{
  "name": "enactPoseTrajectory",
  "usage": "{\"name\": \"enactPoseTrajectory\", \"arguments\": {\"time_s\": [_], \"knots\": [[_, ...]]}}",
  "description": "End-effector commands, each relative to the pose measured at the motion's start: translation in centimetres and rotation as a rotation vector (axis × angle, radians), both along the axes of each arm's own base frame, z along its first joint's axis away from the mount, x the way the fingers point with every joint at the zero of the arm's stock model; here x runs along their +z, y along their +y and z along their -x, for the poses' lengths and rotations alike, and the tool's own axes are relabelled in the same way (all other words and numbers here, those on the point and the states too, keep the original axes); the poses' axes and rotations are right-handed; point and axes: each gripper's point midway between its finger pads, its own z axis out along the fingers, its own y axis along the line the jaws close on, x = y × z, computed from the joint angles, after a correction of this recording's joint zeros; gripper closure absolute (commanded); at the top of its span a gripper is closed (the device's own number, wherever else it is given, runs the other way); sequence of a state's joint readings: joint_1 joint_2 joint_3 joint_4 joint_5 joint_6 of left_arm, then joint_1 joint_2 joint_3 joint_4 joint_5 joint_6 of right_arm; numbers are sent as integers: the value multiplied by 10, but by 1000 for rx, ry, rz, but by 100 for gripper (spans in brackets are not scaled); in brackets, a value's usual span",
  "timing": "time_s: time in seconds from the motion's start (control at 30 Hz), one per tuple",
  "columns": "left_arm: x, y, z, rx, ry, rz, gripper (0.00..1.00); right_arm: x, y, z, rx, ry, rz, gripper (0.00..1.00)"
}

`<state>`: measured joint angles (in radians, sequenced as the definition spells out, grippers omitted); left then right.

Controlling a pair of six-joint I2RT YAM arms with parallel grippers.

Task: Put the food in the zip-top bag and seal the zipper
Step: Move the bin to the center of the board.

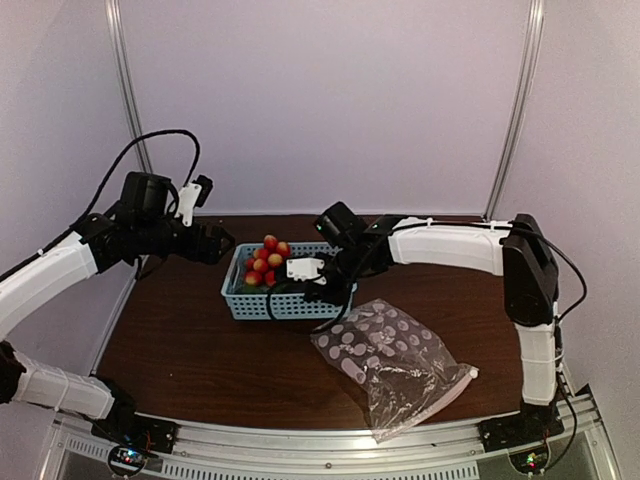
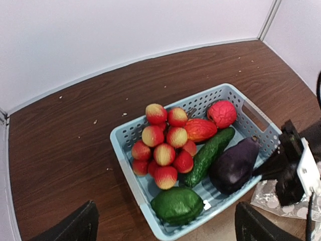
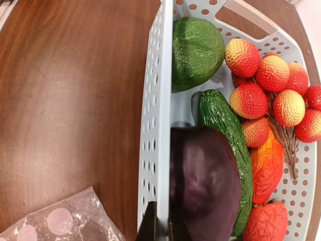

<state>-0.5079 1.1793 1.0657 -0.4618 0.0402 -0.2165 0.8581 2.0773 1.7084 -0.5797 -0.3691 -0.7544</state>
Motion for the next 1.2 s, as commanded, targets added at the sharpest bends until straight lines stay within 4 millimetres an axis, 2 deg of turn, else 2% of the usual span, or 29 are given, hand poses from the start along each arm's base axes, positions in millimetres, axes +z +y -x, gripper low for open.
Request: {"name": "enactPoseTrajectory", "arguments": {"time_s": [0.0, 0.07, 0.2, 0.37, 0.57, 0.67, 0.7, 0.77, 0.8, 0.9, 1.07, 1.17], "knots": [[-14, 23, 6, 109, 58, -59, 4, 7, 48, 36, 125, -28, -41, 100], [-19, 29, 8, 134, 72, -77, 4, 4, 65, 48, 134, -11, -50, 100], [-28, 48, 8, 245, 102, -112, 3, 3, 100, 62, 61, 25, -94, 100], [-33, 61, 8, 329, 119, -124, 3, 12, 132, 78, -48, 64, -164, 100], [-34, 64, 6, 342, 109, -141, 2, 10, 151, 115, -48, 126, -171, 100], [-31, 53, 7, 287, 103, -110, 2, 4, 149, 122, -44, 134, -142, 92], [-29, 50, 6, 277, 101, -98, 2, 6, 144, 120, -52, 134, -123, 89], [-25, 45, 6, 256, 94, -76, 2, 18, 129, 117, -50, 124, -90, 73], [-21, 42, 7, 234, 86, -64, 3, 36, 118, 117, -43, 122, -98, 65], [1, 25, 9, 137, 27, 2, 5, 77, 75, 110, -60, 143, -149, 53], [56, -5, 16, -32, -85, 127, 11, 119, -21, 94, -94, 151, -192, 49], [73, -31, 17, -114, -55, 189, 12, 131, -84, 68, -186, 156, -203, 49]]}}
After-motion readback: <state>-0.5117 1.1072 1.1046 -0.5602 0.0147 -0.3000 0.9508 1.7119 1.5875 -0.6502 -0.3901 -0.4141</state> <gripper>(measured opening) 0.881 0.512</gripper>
